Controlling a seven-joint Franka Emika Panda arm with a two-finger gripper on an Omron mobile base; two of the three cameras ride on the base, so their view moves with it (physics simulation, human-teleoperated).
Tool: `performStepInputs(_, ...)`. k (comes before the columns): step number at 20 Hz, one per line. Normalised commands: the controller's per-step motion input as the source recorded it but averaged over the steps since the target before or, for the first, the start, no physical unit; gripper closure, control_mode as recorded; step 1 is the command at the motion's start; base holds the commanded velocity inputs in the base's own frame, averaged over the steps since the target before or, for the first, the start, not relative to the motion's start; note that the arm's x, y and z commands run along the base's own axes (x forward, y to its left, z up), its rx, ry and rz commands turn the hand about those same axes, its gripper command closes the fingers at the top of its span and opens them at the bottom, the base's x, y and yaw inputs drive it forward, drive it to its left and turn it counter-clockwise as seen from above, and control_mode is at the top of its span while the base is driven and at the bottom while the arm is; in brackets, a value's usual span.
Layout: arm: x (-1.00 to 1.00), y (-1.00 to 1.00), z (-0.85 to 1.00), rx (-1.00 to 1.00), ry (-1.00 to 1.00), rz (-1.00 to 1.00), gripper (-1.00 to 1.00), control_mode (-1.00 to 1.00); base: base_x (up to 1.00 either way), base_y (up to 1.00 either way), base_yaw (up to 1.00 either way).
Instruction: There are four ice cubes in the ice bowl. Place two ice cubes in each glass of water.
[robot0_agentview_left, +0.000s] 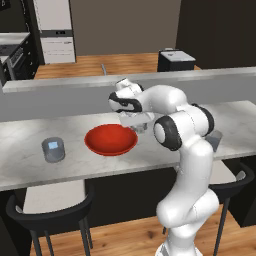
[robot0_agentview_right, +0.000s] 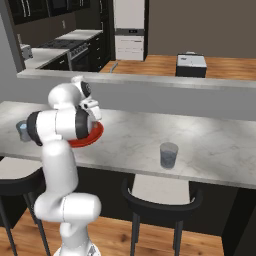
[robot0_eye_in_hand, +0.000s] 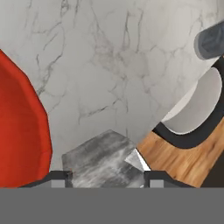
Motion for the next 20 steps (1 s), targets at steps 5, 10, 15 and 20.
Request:
performStepInputs(5, -0.84, -0.98, 0.12, 0.0, -0.04, 0.0, 1.0, -1.0, 0.0, 0.0, 0.0)
performStepInputs(10, -0.28, -1.0, 0.45, 0.0, 0.0, 0.0, 1.0, -1.0, 0.0, 0.0, 0.0)
performStepInputs(15, -0.01, -0.97, 0.47, 0.0, 0.0, 0.0, 1.0, -1.0, 0.0, 0.0, 0.0)
performStepInputs(20, 0.0, -1.0, 0.31, 0.0, 0.0, 0.0, 1.0, -1.0, 0.0, 0.0, 0.0)
